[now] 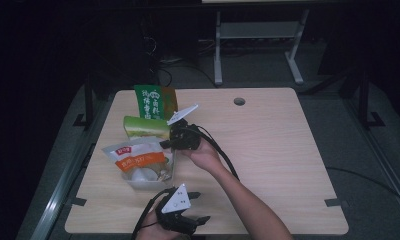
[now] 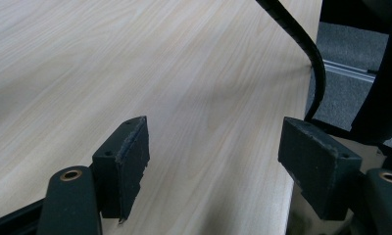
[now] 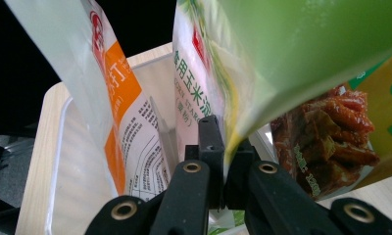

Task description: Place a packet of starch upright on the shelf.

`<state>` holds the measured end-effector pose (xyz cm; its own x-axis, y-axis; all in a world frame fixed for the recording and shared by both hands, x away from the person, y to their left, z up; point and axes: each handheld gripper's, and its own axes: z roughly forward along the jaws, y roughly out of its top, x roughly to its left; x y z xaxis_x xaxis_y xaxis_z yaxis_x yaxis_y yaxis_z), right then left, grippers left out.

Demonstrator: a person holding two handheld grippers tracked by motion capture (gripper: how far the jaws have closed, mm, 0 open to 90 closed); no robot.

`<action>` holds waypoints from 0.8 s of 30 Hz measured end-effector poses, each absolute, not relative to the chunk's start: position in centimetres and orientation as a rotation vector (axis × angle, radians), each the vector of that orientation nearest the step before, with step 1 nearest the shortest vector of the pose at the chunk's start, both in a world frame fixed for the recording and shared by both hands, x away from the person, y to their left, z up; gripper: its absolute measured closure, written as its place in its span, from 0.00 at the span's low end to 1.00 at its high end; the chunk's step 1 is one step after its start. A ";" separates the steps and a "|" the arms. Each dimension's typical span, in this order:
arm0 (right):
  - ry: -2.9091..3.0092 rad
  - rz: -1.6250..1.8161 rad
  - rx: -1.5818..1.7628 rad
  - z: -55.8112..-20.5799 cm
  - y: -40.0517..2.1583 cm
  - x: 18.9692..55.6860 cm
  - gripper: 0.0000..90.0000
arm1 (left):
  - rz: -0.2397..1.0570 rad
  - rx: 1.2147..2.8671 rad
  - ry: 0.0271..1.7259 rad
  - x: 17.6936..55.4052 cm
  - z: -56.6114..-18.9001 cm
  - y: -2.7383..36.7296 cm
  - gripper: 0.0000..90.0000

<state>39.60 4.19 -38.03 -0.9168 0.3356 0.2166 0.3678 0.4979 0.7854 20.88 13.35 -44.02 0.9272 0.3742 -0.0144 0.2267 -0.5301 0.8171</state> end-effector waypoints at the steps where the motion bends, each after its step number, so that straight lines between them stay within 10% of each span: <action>1: -2.690 -1.422 -0.631 -38.0 4.2 39.6 0.99 | 0.203 2.152 0.427 20.9 -44.1 13.4 0.30; 24: -2.661 -1.398 -0.721 -37.0 -2.2 39.9 0.56 | 0.241 2.121 0.521 22.9 -43.7 14.0 0.23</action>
<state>39.93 -2.18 -36.96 -0.8900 0.3785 0.2543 0.4242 0.4826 0.7662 22.91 14.02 -43.66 0.8918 0.4517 -0.0242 0.2742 -0.4972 0.8232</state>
